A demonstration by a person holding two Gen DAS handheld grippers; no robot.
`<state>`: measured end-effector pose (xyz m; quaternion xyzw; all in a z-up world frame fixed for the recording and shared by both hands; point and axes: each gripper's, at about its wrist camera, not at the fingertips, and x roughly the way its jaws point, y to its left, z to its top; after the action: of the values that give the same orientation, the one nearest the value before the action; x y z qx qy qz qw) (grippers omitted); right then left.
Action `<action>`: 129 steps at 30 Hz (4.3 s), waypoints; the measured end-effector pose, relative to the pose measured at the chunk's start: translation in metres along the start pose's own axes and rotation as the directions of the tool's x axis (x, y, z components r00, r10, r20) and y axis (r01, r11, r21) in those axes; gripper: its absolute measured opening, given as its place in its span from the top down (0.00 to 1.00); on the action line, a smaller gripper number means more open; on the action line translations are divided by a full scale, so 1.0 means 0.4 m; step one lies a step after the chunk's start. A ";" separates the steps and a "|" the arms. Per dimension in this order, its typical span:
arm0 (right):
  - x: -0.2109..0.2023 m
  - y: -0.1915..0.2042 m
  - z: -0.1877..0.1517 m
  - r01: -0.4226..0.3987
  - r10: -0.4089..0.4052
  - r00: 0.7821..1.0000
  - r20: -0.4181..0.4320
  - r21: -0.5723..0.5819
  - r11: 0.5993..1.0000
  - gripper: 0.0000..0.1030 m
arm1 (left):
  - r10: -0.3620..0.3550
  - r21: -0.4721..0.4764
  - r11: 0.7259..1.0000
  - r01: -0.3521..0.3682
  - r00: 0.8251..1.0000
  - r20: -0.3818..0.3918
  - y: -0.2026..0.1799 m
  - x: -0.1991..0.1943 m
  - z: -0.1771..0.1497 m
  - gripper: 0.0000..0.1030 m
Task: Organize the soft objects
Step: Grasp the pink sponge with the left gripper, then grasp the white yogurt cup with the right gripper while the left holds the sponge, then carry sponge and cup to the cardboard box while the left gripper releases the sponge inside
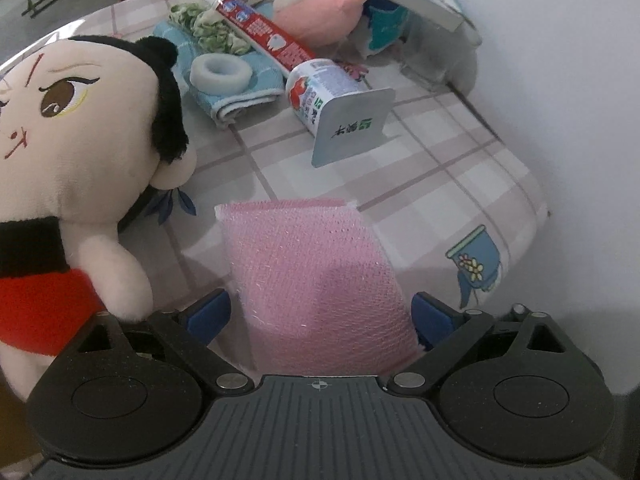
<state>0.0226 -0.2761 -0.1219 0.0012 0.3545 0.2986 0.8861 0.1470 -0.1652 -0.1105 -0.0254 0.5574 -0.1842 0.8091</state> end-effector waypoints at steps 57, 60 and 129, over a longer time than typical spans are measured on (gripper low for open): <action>0.103 -0.229 0.199 0.253 -0.268 0.962 0.046 0.206 0.945 0.49 | 0.008 -0.104 0.994 0.029 0.940 0.341 0.161 -0.267 -0.078 0.21; 0.069 -0.220 0.217 0.260 -0.263 0.965 -0.008 0.173 0.950 0.49 | -0.003 -0.113 0.993 0.045 0.937 0.348 0.176 -0.278 -0.085 0.21; 0.535 0.532 0.754 -0.223 0.221 0.975 -0.036 -0.065 0.973 0.49 | 0.497 -0.468 0.813 -0.347 0.833 0.245 0.873 -0.565 -0.060 0.21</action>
<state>0.2218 0.0754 0.0150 0.0064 0.3542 0.4079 0.8415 0.1491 0.2376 -0.0038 -0.0987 0.4183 0.1303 0.8935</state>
